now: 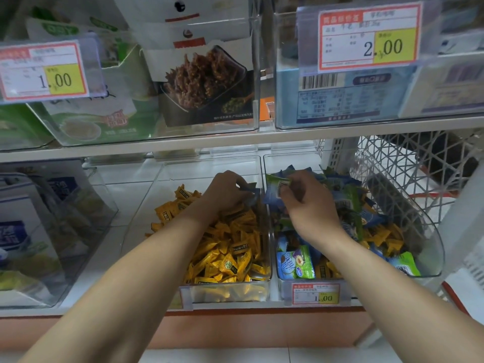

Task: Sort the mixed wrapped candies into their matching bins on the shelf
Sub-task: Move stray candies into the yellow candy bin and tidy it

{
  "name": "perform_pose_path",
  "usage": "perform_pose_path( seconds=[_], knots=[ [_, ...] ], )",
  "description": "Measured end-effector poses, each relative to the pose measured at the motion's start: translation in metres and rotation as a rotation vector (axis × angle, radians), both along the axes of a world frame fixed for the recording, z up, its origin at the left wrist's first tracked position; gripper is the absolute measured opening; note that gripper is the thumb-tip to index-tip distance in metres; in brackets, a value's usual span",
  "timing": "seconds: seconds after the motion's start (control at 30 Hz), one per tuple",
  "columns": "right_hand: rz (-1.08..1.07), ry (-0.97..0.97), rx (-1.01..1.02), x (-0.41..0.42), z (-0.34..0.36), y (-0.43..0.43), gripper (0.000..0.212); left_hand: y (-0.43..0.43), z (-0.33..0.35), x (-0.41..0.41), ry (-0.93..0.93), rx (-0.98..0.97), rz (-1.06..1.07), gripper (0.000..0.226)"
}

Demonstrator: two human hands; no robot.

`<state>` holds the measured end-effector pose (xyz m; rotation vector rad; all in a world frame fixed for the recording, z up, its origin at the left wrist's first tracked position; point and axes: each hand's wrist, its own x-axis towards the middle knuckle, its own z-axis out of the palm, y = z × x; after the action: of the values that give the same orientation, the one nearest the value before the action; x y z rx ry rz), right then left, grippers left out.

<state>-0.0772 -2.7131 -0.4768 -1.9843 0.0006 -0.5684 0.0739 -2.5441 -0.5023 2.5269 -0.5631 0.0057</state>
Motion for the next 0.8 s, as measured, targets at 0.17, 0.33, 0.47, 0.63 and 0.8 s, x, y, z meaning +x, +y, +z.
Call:
perform_pose_path(
  seconds=[0.17, 0.33, 0.47, 0.63, 0.8],
  knots=[
    [-0.004, 0.027, 0.065, -0.003, 0.007, 0.001, 0.003, 0.014, 0.027, -0.025, -0.12, -0.219, 0.106, 0.008],
    [-0.046, 0.004, 0.133, -0.015, 0.019, 0.008, 0.01, 0.036, 0.068, -0.084, 0.059, -0.734, 0.162, 0.018],
    [-0.056, 0.004, 0.224, -0.022, 0.029, 0.017, 0.012, 0.028, 0.073, -0.132, 0.273, -1.003, 0.065, 0.014],
    [0.177, 0.105, 0.611, -0.034, 0.038, 0.028, 0.014, 0.005, 0.077, -0.152, 0.332, -1.145, 0.092, 0.006],
    [0.187, 0.081, 0.42, -0.043, 0.04, 0.016, 0.029, 0.002, 0.074, -0.151, 0.326, -1.072, 0.006, 0.014]
  ],
)
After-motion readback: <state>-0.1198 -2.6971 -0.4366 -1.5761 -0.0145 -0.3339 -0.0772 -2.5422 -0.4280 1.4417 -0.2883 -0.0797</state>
